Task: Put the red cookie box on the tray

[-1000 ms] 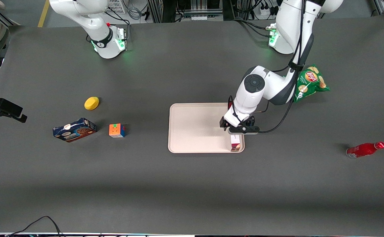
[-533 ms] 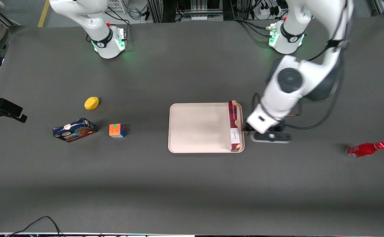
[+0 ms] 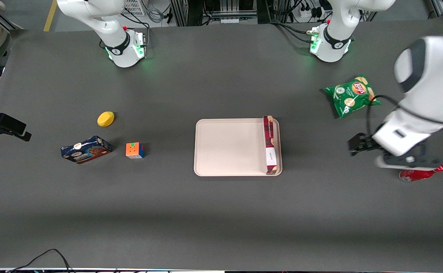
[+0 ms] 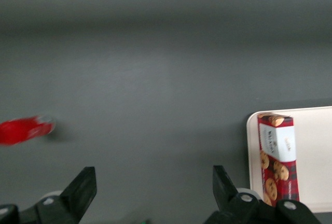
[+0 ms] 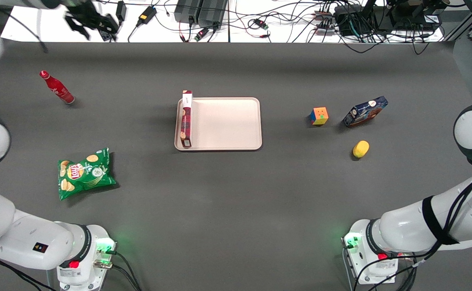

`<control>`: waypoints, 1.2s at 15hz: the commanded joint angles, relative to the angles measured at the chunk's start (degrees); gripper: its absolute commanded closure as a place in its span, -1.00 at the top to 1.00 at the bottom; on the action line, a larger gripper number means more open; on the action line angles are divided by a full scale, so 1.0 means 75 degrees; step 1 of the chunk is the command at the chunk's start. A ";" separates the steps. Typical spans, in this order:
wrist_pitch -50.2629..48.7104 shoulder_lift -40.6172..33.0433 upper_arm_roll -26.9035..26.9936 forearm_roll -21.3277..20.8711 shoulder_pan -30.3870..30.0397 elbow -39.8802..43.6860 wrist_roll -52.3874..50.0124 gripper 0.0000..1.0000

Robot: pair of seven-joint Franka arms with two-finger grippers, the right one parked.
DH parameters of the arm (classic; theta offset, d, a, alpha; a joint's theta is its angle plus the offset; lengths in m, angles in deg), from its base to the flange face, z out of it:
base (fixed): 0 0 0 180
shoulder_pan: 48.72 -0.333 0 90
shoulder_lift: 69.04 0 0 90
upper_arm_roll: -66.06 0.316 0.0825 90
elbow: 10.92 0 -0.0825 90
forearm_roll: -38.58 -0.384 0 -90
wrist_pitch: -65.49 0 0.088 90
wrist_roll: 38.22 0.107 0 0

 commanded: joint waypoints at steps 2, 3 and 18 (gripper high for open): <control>-0.1174 -0.0958 0.0467 0.0075 -0.0009 0.0335 0.0175 1.00; -0.1385 -0.1053 0.0479 0.0051 -0.0032 0.0476 0.0175 1.00; -0.1880 -0.1534 0.0596 -0.0347 -0.0185 0.0466 0.0597 1.00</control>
